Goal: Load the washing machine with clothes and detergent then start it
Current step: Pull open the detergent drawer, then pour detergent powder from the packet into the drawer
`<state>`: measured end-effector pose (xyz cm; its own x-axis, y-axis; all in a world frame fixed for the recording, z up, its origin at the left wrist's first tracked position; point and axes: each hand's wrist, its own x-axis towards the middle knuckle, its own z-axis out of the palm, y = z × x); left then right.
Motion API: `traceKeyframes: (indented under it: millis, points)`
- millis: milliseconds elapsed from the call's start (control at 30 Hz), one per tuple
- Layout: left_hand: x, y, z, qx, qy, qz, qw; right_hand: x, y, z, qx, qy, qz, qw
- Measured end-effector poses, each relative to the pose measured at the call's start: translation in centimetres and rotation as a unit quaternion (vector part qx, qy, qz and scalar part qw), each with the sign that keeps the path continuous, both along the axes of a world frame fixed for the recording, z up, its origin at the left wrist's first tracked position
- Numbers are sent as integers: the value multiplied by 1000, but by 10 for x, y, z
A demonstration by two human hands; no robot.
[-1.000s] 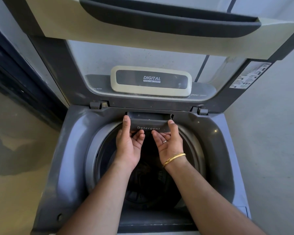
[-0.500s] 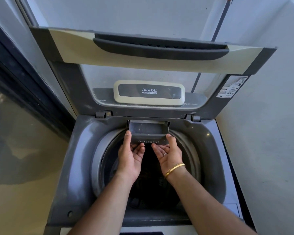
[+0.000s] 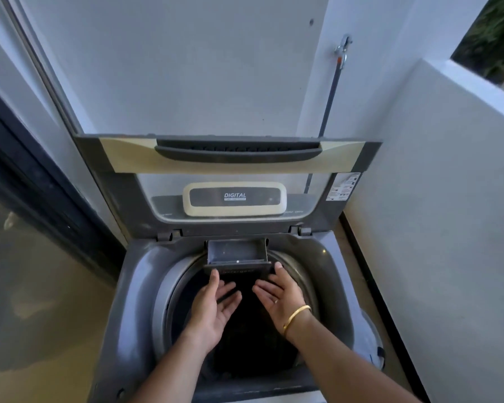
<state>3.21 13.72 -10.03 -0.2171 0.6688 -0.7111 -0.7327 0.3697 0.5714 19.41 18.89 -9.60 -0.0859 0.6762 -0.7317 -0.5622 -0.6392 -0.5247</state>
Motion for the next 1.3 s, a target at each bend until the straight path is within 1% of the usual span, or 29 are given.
traceKeyframes:
  millis: [67, 200, 300, 400, 500, 567, 767, 833, 933, 967, 1000, 1100, 1167, 1200, 1233, 1267, 1300]
  points:
    - [8, -4, 7, -4, 13, -36, 999, 15, -4, 11, 7, -18, 3, 1000]
    - [37, 8, 38, 30, 68, -116, 990, 53, -2, 44, 78, -82, 16, 993]
    - [74, 24, 69, 77, 104, -168, 977, 87, 8, 76, 141, -156, 19, 978]
    - [125, 45, 107, 133, 124, -231, 956, 131, 16, 114, 202, -219, 14, 954]
    - [183, 64, 151, 196, 141, -294, 925, 179, 17, 156, 249, -247, 6, 937]
    - [236, 73, 181, 236, 143, -336, 900, 223, 12, 186, 281, -265, -11, 922]
    - [390, 72, 257, 328, 142, -430, 829, 361, -22, 262, 342, -334, -85, 874]
    - [446, 62, 278, 362, 131, -468, 796, 417, -43, 281, 352, -366, -106, 855]
    - [543, 39, 307, 415, 122, -524, 734, 511, -83, 310, 352, -428, -136, 821]
    - [563, 34, 315, 427, 120, -528, 724, 529, -93, 320, 349, -451, -139, 809]
    - [585, 26, 324, 445, 118, -535, 708, 550, -104, 330, 345, -475, -151, 795]
    - [664, -2, 346, 492, 118, -557, 658, 622, -149, 358, 319, -575, -195, 728]
    - [707, -15, 352, 516, 130, -567, 628, 660, -179, 374, 268, -667, -184, 670]
    - [731, -23, 354, 529, 141, -575, 608, 681, -197, 381, 236, -717, -167, 635]
    - [748, -28, 351, 544, 164, -584, 580, 696, -213, 386, 200, -767, -139, 593]
    - [767, -34, 347, 562, 193, -595, 541, 713, -231, 389, 158, -817, -104, 545]
    - [782, -40, 340, 580, 226, -604, 498, 724, -248, 391, 116, -852, -64, 506]
